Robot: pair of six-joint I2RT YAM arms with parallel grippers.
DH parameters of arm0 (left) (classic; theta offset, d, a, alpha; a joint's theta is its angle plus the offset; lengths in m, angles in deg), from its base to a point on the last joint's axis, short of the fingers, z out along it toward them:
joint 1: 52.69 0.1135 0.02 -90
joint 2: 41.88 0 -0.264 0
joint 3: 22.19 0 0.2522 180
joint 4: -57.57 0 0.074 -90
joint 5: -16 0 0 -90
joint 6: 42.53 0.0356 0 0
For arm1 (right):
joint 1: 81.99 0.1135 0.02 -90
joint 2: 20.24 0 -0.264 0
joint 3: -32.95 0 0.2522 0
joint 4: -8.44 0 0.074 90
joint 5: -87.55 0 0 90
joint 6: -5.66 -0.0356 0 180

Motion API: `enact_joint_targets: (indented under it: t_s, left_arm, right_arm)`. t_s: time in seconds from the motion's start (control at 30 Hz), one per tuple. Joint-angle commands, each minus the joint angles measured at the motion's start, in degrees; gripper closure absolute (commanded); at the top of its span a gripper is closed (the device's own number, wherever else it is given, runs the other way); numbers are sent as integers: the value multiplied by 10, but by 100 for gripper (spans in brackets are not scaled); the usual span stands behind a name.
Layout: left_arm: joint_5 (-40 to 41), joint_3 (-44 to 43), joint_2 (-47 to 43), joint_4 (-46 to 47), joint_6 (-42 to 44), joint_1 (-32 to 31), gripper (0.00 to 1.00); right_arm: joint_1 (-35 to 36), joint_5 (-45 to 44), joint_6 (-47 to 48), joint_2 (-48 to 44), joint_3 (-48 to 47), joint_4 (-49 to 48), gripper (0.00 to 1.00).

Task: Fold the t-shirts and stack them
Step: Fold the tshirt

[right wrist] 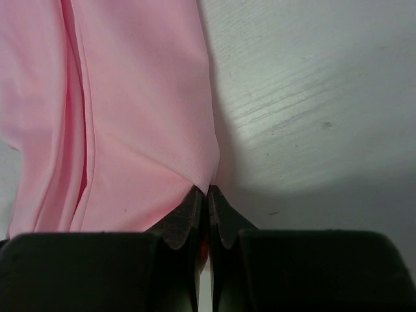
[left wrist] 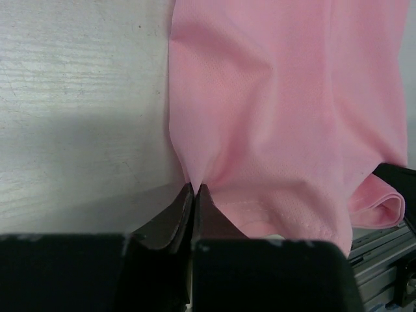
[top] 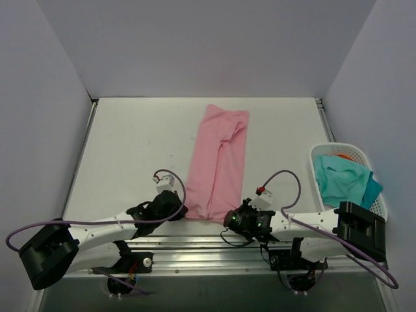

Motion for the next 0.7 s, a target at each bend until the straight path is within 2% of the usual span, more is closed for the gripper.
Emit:
enact_joint_targets:
  t_s: [0.0, 0.33, 0.67]
  left_arm:
    - [9, -20, -20, -71, 11, 1, 98]
    - [-8, -147, 5, -126, 75, 26, 94]
    - [-62, -297, 109, -144, 130, 102, 90]
  right_arm:
    - [2, -36, -22, -16, 0, 101, 100]
    - [-11, -97, 7, -38, -81, 190, 100]
    - [-92, -148, 124, -35, -181, 213, 100]
